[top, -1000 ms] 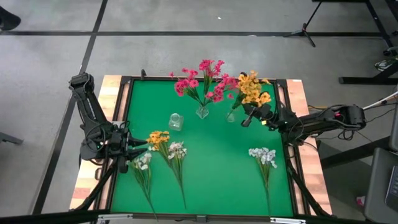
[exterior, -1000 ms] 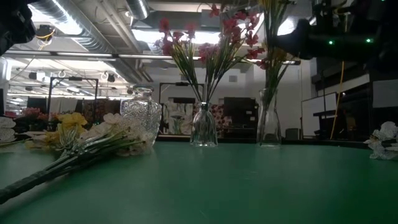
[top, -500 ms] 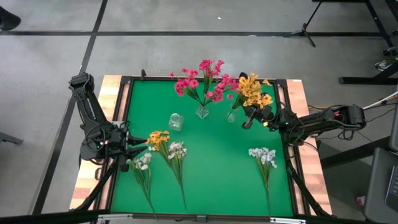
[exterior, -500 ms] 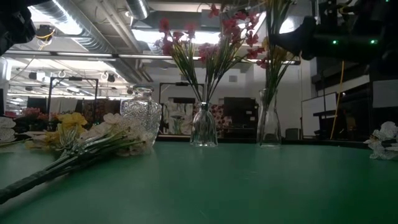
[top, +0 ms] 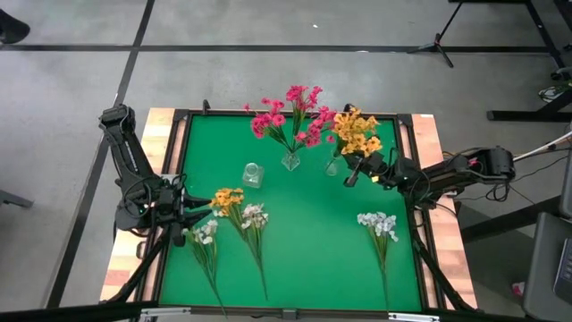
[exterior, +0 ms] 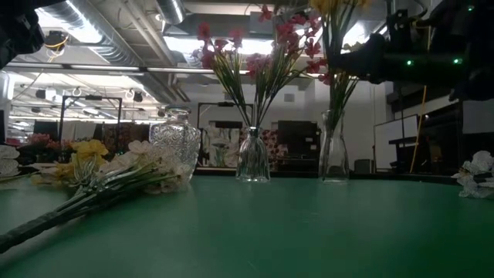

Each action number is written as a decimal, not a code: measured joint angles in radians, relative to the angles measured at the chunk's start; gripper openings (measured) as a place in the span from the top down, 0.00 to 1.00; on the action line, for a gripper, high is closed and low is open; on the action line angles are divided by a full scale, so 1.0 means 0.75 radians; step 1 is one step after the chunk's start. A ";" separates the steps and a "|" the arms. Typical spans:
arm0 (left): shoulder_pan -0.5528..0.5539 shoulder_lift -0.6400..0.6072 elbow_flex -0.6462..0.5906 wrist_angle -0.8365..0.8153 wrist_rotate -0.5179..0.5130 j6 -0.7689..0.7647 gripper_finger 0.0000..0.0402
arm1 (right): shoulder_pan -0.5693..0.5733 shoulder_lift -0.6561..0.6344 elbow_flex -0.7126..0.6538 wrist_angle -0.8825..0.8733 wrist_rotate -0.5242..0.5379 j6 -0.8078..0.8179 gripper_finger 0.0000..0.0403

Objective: Sort flowers into vase by color
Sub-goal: Put the right yellow flower into the right transparent vase

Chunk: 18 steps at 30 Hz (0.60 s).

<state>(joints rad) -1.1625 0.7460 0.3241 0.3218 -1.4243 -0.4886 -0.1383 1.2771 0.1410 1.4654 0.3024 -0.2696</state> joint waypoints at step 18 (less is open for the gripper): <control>0.000 0.000 0.000 0.000 -0.001 0.000 0.62 | 0.001 0.057 0.000 -0.002 0.187 0.086 0.72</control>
<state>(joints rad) -1.1624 0.7460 0.3241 0.3218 -1.4250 -0.4885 -0.1379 1.3201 0.1410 1.4635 0.4423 -0.2054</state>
